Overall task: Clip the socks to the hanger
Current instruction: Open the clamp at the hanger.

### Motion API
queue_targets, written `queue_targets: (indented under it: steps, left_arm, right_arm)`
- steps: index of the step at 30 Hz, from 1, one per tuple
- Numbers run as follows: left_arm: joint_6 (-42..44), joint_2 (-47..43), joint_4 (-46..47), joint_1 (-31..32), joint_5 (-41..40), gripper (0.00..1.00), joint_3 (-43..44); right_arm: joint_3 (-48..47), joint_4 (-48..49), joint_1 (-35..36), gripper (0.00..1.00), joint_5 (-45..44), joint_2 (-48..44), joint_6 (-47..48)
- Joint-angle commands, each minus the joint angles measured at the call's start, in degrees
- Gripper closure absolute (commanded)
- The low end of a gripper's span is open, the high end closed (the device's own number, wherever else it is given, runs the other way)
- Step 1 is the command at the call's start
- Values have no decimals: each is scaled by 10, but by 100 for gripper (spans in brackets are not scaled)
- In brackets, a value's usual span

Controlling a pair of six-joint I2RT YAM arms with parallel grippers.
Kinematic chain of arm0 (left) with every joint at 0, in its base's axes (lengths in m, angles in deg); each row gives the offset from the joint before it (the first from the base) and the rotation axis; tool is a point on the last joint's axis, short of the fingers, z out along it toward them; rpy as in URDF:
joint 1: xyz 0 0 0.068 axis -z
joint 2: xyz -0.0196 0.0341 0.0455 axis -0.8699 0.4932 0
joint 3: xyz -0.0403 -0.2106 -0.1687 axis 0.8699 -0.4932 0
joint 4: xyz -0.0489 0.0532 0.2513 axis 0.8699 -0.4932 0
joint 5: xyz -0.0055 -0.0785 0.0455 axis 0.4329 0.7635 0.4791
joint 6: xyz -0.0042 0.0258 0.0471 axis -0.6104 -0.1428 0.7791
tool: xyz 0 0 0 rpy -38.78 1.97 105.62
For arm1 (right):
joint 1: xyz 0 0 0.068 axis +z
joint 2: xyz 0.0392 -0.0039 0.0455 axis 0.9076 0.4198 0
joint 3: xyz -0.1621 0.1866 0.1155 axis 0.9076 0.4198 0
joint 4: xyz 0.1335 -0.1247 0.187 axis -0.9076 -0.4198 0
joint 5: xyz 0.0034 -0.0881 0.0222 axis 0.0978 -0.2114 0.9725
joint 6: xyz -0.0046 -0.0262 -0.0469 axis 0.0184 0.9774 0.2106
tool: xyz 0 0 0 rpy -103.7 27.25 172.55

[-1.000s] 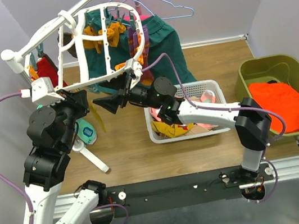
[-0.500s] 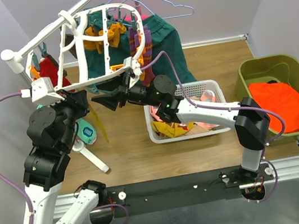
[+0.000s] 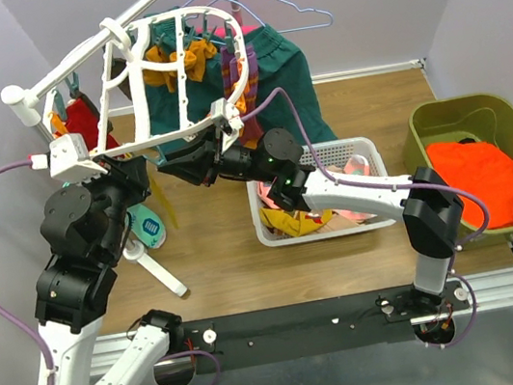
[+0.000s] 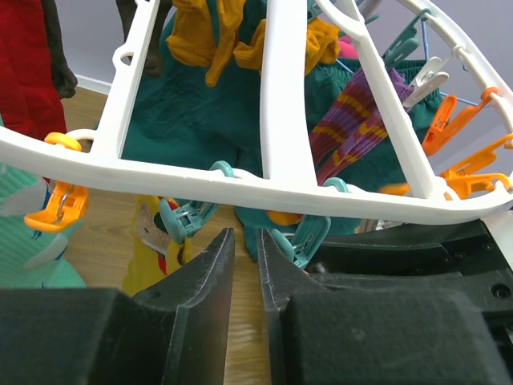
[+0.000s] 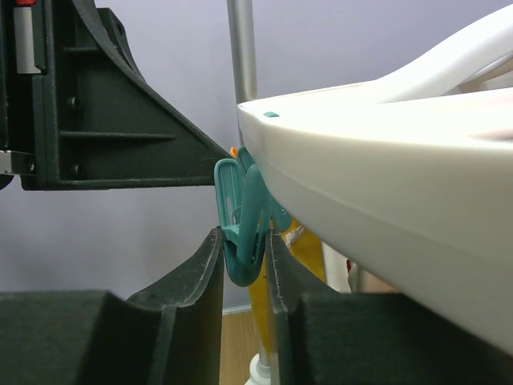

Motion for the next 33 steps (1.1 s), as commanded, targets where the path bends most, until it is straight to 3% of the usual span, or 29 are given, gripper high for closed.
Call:
queue_targets:
  steps: [1,8,15,18,33]
  left_arm:
    - [9,-4,-23,0,-2,74,30]
    - [-3,-3,-45,0,15,69,53]
    - [-27,11,-48,0,76,40,61]
    - [-33,21,-49,0,88,33,65]
    - [-23,56,-93,0,22,32,81]
  right_arm:
    - [0,13,-1,78,20,4,-12]
    - [-10,-1,-1,79,11,12,-6]
    - [-29,-36,2,81,-15,23,13]
    - [-30,-49,6,81,-27,23,30]
    - [-26,-75,33,81,-104,12,102]
